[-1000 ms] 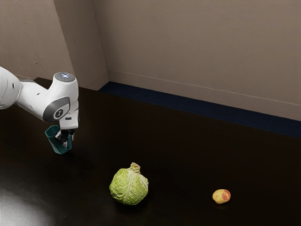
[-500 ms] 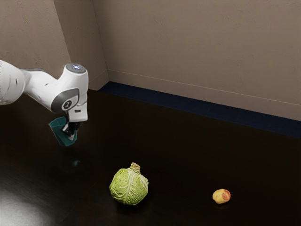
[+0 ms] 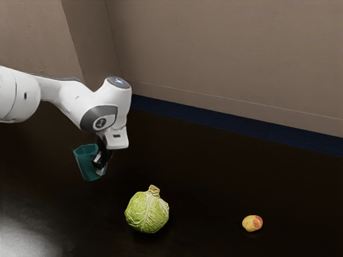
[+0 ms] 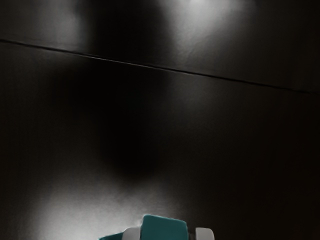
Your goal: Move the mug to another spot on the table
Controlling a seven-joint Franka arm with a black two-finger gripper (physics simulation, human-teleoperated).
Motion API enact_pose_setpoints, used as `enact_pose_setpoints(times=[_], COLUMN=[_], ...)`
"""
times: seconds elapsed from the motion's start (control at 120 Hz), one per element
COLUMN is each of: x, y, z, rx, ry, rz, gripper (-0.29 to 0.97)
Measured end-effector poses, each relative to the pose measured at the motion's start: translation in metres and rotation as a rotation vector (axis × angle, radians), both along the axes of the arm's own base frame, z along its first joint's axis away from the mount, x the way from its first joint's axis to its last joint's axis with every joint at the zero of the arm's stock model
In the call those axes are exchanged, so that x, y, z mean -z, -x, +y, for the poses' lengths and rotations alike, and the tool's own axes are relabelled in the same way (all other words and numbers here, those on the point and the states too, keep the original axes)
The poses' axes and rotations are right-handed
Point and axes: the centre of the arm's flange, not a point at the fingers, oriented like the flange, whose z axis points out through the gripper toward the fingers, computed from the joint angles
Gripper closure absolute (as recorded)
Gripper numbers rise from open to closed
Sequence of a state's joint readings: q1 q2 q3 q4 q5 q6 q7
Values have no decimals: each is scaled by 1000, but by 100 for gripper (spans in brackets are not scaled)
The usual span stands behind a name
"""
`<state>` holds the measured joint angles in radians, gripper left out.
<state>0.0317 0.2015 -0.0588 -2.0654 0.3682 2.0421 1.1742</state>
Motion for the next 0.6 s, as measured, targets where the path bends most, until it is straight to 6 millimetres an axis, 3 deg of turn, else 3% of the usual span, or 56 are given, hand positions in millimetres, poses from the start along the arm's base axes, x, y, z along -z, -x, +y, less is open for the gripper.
enact_pose_setpoints(times=[0.125,0.267,0.408,0.6], x=[3,15,29,36], y=[9,20,33,36], z=[-33,-55,-62,-65], rx=[-46,-117,-215,-324], ry=[-6,-21,-34,-54], rz=[3,11,28,14], gripper=[72,73,75,76])
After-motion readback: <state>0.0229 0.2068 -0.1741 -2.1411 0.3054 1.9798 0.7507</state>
